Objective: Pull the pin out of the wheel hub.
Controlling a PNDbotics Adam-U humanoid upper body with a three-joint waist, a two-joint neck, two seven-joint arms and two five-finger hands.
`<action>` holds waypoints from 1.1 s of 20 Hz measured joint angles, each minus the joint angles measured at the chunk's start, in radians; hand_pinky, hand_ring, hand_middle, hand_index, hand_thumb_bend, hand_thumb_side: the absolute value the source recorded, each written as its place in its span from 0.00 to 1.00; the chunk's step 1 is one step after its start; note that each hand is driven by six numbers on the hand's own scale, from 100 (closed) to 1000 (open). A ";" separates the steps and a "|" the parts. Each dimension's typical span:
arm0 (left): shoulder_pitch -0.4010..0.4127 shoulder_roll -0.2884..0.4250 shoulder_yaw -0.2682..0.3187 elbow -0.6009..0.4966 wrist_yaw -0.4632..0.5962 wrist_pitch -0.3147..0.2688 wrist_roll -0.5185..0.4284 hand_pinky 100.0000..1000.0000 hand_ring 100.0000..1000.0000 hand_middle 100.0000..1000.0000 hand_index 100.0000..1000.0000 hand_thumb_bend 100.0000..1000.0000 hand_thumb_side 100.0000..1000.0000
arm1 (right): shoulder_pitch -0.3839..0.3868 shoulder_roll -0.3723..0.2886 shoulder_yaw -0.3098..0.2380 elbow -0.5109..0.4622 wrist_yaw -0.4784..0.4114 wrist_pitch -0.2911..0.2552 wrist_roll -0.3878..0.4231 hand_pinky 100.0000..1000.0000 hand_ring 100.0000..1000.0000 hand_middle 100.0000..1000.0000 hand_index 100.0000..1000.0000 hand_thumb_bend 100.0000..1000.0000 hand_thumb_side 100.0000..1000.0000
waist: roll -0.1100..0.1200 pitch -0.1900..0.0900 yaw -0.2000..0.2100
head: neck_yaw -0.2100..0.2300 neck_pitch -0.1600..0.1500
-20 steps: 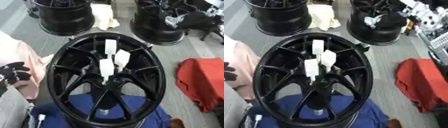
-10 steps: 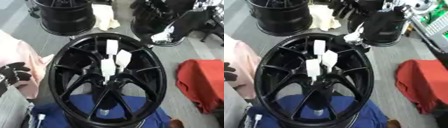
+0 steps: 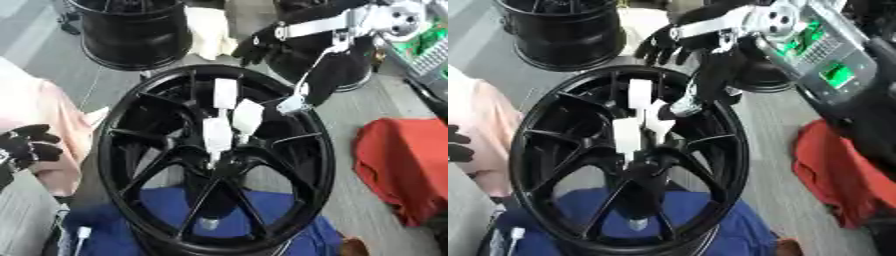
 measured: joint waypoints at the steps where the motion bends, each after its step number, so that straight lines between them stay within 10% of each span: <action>1: 0.000 0.000 0.000 0.000 0.000 0.000 0.000 0.76 0.71 0.71 0.88 0.00 0.71 | 0.000 0.006 0.004 0.013 0.009 -0.007 0.001 0.89 0.94 0.88 0.97 0.33 0.21 | 0.000 0.001 0.001 | -0.001 0.000; 22: 0.000 0.000 0.000 0.000 -0.003 -0.001 0.001 0.76 0.72 0.71 0.88 0.00 0.71 | 0.007 0.054 0.019 0.141 0.083 -0.073 0.005 0.87 0.89 0.81 0.94 0.32 0.25 | 0.000 0.002 0.004 | -0.002 0.001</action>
